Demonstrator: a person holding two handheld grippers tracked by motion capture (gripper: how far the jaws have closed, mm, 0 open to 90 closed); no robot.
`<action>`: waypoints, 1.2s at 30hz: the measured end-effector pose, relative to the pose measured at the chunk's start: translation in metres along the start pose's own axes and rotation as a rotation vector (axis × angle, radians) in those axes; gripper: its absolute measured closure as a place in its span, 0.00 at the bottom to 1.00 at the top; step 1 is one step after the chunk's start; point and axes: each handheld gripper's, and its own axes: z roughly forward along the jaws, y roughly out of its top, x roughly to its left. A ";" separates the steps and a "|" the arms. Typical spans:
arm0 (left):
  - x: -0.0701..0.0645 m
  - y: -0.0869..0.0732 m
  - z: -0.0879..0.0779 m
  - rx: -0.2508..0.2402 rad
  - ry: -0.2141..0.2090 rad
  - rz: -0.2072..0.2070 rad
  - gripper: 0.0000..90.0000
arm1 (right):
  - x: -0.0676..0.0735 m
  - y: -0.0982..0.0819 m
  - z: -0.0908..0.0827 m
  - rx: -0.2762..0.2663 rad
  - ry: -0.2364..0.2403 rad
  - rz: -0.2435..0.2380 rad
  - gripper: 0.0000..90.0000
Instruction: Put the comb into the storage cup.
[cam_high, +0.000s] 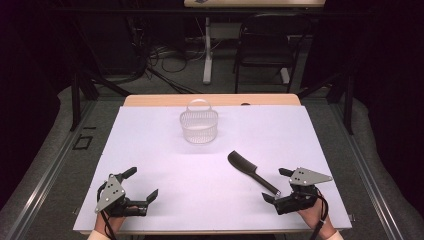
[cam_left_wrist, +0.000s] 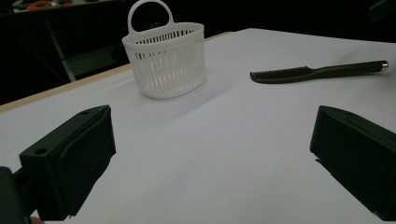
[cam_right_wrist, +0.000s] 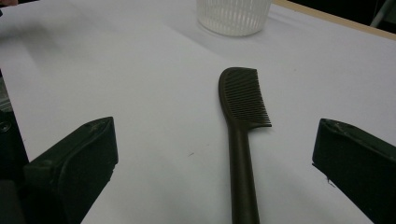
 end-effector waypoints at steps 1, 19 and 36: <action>0.000 0.000 0.000 0.000 0.000 0.000 0.00 | 0.000 0.000 0.000 0.000 0.000 0.000 0.00; -0.001 0.000 0.001 0.002 -0.003 0.005 0.00 | 0.002 0.007 0.024 0.168 0.029 -0.004 0.00; -0.001 0.000 0.001 0.004 -0.002 0.005 0.00 | 0.001 0.013 0.045 0.316 0.026 0.003 0.00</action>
